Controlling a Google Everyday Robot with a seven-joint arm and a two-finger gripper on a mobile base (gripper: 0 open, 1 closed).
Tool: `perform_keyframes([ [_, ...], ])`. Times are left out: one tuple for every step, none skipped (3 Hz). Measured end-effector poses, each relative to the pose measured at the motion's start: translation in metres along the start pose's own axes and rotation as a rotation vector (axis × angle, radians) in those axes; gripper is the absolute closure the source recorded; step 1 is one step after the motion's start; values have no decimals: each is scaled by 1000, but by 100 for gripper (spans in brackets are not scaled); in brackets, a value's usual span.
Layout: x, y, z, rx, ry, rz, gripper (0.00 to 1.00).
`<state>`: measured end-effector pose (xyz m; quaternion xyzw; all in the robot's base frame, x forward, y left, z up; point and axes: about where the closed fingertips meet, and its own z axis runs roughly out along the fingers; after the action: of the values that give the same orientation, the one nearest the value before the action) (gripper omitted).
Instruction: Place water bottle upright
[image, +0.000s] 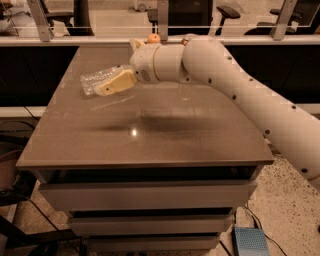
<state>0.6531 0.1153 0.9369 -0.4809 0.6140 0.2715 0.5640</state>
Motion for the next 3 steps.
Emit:
perform_keyframes([
  [0,-9,9,-74,89,-71,0],
  [1,-19,21,-140,184,-138,0],
  [3,-27,32,-186,262,-192,0],
])
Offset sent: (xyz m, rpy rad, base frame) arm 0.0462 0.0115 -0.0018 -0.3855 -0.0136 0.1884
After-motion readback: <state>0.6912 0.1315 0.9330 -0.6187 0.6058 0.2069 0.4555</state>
